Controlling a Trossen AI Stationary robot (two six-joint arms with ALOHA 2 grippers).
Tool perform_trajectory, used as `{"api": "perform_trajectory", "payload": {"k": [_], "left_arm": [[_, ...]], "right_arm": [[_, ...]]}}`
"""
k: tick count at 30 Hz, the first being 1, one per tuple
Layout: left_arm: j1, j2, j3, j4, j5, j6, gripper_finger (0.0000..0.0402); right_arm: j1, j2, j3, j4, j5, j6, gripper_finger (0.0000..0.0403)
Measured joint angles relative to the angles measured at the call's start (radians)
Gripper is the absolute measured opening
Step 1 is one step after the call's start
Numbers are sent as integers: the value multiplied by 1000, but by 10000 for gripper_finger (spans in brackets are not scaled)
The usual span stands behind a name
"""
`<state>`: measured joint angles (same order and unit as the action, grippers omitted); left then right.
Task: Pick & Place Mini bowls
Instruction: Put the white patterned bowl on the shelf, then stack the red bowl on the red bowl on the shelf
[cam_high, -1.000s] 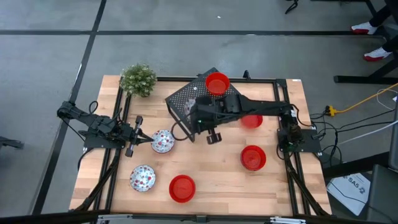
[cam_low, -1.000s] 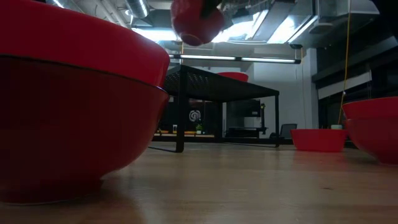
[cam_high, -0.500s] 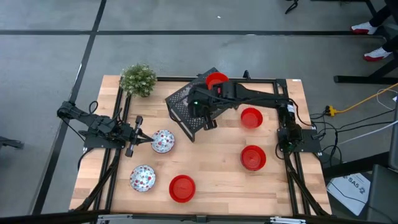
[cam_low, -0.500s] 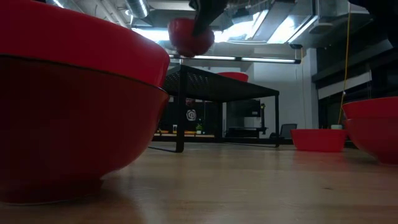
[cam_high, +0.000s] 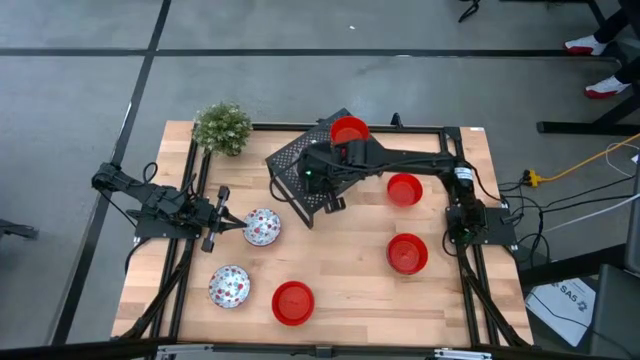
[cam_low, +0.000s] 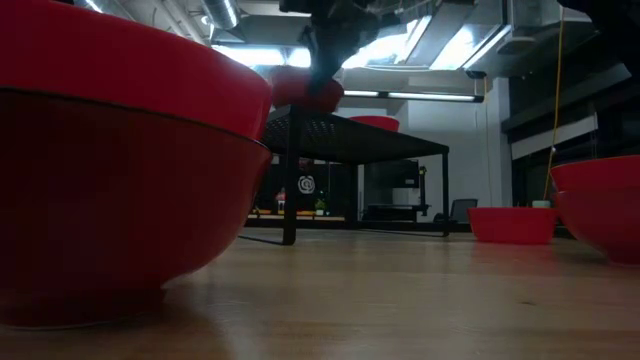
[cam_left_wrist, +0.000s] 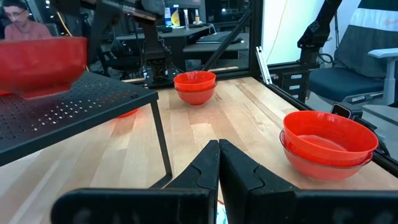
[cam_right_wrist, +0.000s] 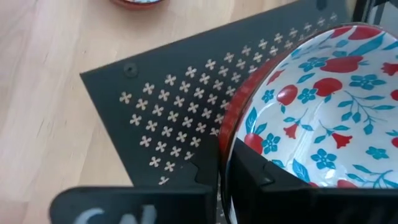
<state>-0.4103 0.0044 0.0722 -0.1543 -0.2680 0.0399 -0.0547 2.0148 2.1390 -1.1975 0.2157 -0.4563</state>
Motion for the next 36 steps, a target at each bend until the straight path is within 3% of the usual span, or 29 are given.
{"api": "perform_trajectory", "payload": {"k": [8, 23, 31, 36], "left_arm": [[0, 0, 0, 0, 0, 0, 4], [0, 0, 0, 0, 0, 0, 4], [0, 0, 0, 0, 0, 0, 4], [0, 0, 0, 0, 0, 0, 4]], "right_arm": [[0, 0, 0, 11, 0, 0, 38], [-2, 0, 14, 1, 2, 3, 136], [-2, 0, 144, -10, -6, 19, 139], [-1, -5, 218, 17, -82, 140, 138]]}}
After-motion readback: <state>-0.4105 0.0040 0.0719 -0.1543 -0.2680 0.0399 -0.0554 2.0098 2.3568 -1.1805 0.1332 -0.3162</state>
